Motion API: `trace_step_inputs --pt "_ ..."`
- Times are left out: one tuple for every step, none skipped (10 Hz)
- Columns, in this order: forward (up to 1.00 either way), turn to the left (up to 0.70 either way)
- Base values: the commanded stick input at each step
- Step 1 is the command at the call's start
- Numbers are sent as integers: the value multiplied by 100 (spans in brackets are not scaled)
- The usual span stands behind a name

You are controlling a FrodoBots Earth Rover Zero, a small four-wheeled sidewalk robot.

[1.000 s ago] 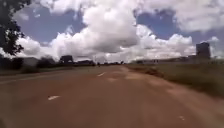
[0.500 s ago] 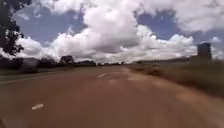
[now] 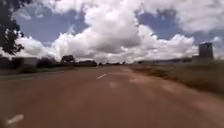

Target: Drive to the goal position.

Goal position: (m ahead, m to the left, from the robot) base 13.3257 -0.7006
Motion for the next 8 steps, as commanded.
trace_step_inputs --pt "100 0" --pt "100 0" --pt "100 0" --pt "100 0" --pt "100 0" --pt "100 0" --pt "100 0" --pt "100 0"
